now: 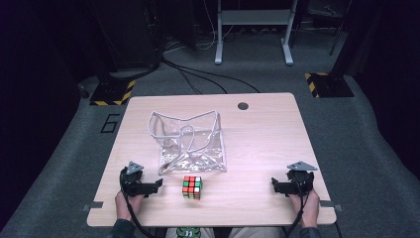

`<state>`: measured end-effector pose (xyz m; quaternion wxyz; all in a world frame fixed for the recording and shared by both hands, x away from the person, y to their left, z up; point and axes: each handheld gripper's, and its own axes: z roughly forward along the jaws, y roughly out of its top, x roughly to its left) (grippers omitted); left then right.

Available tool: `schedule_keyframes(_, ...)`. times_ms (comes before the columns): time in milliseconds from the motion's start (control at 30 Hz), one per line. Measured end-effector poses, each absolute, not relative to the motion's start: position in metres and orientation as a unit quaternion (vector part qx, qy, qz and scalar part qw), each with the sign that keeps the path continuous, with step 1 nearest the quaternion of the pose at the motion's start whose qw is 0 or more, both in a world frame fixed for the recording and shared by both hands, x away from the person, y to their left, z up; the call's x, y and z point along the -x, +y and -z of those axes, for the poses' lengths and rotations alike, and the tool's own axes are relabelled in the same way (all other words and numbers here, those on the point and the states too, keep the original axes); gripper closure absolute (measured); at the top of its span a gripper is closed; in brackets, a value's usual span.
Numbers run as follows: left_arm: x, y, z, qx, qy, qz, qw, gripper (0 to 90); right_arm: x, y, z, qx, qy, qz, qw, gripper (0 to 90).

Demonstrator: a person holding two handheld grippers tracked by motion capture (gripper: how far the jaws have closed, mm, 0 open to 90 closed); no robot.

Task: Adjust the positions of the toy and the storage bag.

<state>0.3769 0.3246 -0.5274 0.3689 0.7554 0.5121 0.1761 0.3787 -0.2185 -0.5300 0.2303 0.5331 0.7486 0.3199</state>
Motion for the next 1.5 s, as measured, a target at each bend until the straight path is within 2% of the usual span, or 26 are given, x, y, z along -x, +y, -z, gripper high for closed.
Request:
schedule_keyframes(700,-0.357,0.285,0.507,-0.773,0.457,-0.158,0.412,3.2,-0.379,-0.219,0.53,-0.534,0.748,-0.319,0.232,2.0)
schedule_keyframes(800,-0.355,0.282,0.503,-0.764,0.455,-0.131,0.438,3.3,-0.379,-0.219,0.53,-0.532,0.749,-0.32,0.232,2.3)
schedule_keyframes(1167,-0.352,0.257,0.489,-0.77,0.425,-0.115,0.461,3.3,-0.378,-0.219,0.53,-0.532,0.748,-0.321,0.232,2.5)
schedule_keyframes(1500,-0.353,0.237,0.484,-0.785,0.403,-0.116,0.455,2.5,-0.378,-0.219,0.53,-0.533,0.747,-0.32,0.234,2.5)
